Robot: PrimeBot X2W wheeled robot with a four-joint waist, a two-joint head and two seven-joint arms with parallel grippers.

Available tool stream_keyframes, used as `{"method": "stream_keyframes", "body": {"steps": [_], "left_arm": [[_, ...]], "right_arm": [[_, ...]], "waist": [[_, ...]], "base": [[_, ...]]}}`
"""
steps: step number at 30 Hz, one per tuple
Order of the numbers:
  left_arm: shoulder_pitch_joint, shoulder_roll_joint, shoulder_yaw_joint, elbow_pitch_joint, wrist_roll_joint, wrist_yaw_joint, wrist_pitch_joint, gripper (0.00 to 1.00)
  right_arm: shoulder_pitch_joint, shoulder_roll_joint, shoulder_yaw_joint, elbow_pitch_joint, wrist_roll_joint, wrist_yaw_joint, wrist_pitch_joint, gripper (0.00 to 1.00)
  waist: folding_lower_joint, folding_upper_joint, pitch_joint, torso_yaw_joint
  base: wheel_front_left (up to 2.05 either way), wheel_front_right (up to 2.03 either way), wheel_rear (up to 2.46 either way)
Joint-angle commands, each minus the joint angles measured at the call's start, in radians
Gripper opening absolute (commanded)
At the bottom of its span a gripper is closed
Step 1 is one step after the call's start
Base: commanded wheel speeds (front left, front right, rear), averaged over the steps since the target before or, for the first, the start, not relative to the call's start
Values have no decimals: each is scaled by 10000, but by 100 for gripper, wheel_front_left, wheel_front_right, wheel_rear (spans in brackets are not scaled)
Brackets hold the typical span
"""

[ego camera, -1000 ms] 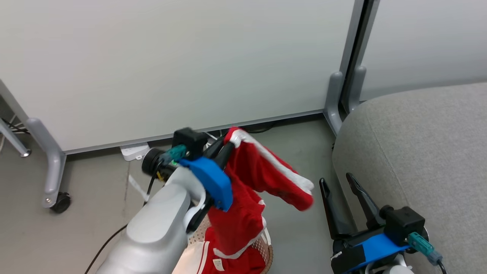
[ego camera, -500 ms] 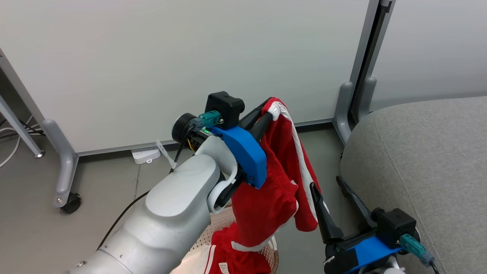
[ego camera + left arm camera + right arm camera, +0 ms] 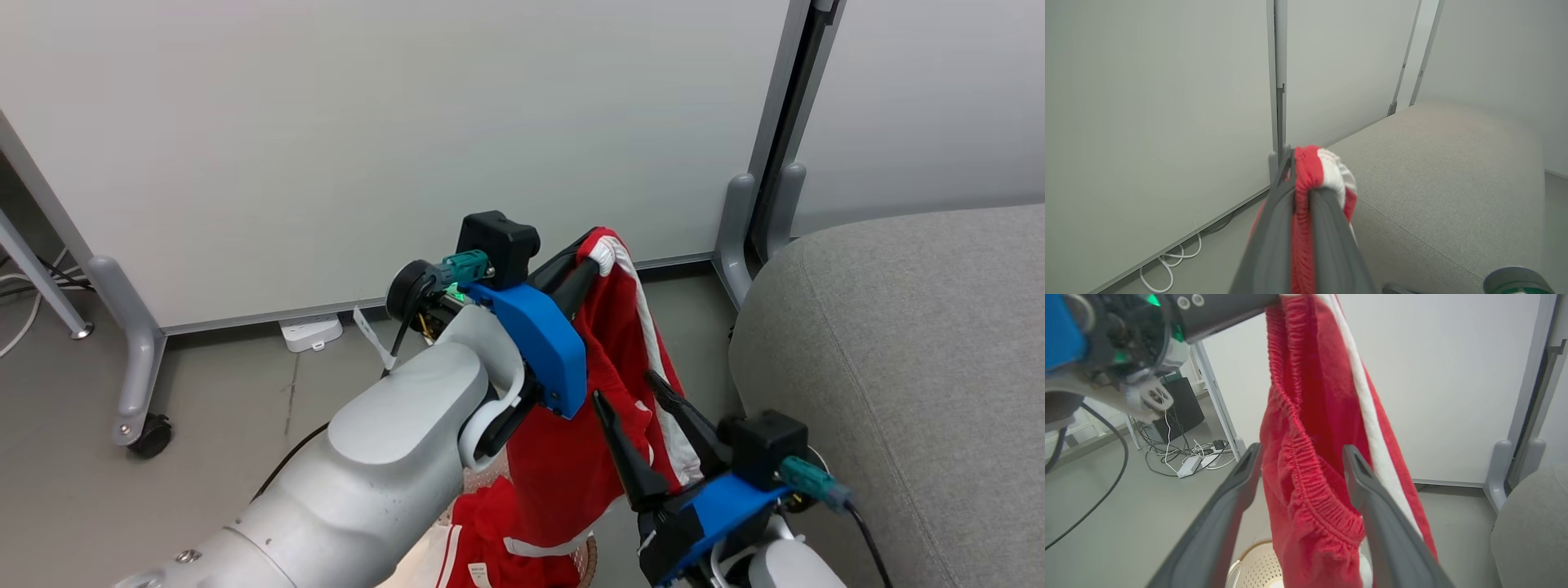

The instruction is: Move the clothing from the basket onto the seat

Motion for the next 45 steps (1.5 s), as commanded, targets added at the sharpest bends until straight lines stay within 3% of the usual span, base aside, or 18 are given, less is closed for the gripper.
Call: {"method": "stream_keyframes", "body": {"steps": [1,14,15,16,17,25,45], "left_arm": [[-241,23,-133,-86,-129,61,-83,0],[-766,23,-1222,-570,-1140,352,-397,0],[-786,24,-1289,-579,-1213,364,-420,0],[-795,24,-1347,-578,-1276,369,-443,0],[-809,21,-1402,-577,-1338,382,-468,0],[-881,23,-1678,-342,-1651,429,-578,0],[-951,22,-1968,-103,-2087,427,-749,0]], "right_arm": [[-431,-26,176,327,-58,-7,127,100],[-3054,-22,1373,3249,948,-7,23,100],[-3155,-26,1480,3422,1026,-7,6,70],[-3247,-29,1544,3570,1038,-7,-23,14],[-3327,-29,1655,3723,1021,-7,-42,0],[-3284,-25,1774,4399,1224,-7,-480,0],[-3212,-25,1569,4491,1015,-7,-693,0]], "waist": [[0,0,-12,21],[0,0,-91,313],[0,0,-96,314],[0,0,-101,311],[0,0,-107,309],[0,0,-149,152],[0,0,-246,-177]], "base": [[0,0,0],[0,0,0],[0,0,0],[0,0,0],[0,0,0],[0,0,0],[0,0,0]]}}
